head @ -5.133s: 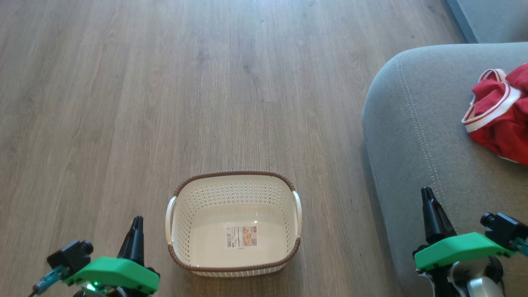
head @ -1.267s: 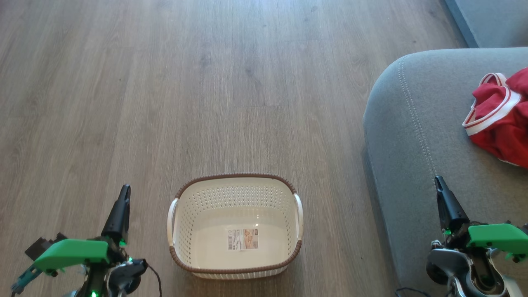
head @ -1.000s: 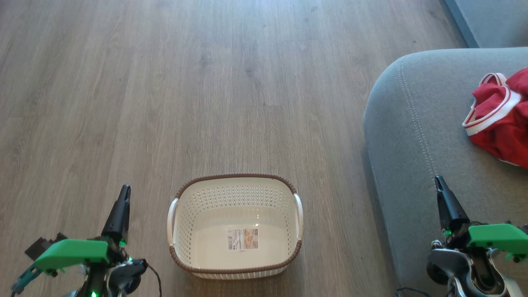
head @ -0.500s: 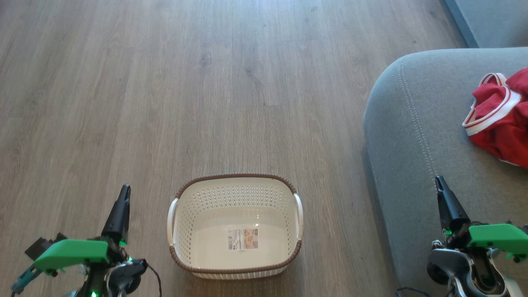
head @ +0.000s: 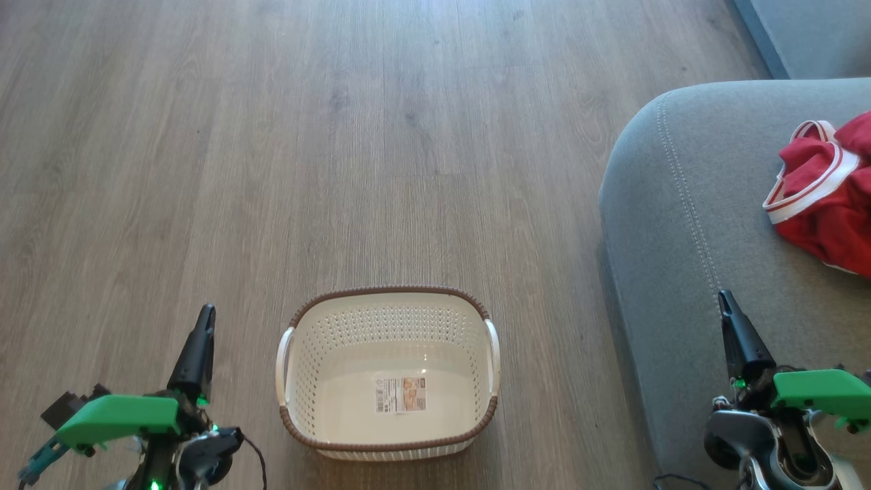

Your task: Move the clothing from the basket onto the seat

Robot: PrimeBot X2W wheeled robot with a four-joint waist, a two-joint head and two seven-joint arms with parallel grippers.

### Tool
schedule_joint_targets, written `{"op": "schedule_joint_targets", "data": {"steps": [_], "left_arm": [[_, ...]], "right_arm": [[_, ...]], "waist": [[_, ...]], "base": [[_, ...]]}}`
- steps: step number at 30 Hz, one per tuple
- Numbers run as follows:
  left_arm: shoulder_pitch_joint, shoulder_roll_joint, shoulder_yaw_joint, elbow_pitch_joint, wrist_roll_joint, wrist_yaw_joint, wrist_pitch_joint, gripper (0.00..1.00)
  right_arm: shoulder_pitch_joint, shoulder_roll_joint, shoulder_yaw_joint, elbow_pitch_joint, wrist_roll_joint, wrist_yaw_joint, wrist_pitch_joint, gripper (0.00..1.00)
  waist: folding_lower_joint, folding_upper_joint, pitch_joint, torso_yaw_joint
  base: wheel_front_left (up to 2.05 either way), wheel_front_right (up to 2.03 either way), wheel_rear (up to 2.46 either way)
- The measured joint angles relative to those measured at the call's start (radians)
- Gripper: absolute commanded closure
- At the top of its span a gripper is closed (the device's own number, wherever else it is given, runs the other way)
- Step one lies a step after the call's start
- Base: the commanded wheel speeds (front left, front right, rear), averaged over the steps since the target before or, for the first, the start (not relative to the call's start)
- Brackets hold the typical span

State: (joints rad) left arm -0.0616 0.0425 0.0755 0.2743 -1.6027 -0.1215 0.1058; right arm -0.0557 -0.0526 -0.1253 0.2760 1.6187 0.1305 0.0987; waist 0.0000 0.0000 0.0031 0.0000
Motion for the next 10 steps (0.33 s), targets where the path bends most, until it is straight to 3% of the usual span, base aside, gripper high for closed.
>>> {"op": "schedule_joint_targets", "data": {"steps": [10], "left_arm": [[0.0, 0.0, 0.0, 0.0, 0.0, 0.0, 0.0, 1.0]], "right_arm": [[0.0, 0.0, -0.001, 0.0, 0.0, 0.0, 0.007, 1.0]], "waist": [[0.0, 0.0, 0.0, 0.0]], "base": [[0.0, 0.0, 0.0]]}}
